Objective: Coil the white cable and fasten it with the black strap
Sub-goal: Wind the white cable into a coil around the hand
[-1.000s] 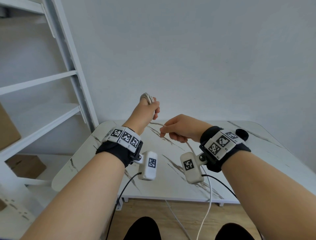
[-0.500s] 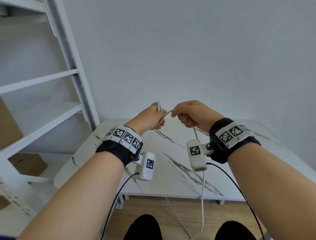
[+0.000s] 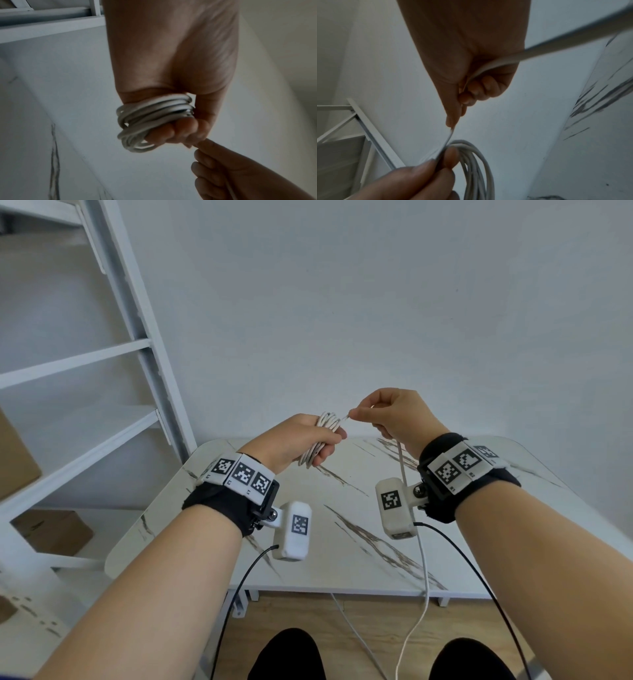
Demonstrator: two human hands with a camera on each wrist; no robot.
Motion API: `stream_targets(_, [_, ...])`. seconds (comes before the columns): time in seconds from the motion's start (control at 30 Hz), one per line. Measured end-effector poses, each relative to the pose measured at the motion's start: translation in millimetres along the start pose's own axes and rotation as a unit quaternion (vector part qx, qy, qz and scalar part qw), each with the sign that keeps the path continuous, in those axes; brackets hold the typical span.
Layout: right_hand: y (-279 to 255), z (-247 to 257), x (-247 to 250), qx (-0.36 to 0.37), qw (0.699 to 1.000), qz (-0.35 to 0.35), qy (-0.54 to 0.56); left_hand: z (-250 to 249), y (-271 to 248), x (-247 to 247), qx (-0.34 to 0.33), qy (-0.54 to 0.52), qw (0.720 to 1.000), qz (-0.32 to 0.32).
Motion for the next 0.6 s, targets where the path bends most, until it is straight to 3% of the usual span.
stream_targets(0.17, [2, -4, 1, 0.008, 1.0, -0.013, 0.013, 2, -2, -5, -0.009, -0.018, 0.999, 0.034])
stream_targets(0.33, [2, -10, -4, -0.001, 0.999, 0.006, 0.035, -2, 0, 1, -0.02, -0.169, 0.985, 0.028])
stream_targets(0.6, [2, -16, -12, -0.02, 0.999, -0.004, 0.031, -7, -1, -1, -0.027, -0.31, 0.949, 0.044])
Point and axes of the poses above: each hand's wrist, its own y-axis towards the middle knuckle, its own x-axis out of the back of the hand, z = x × y, the point moved 8 cm from there along y, towards the middle knuckle, and after that the axes turned 1 degree about -x, right-handed, at the moved point
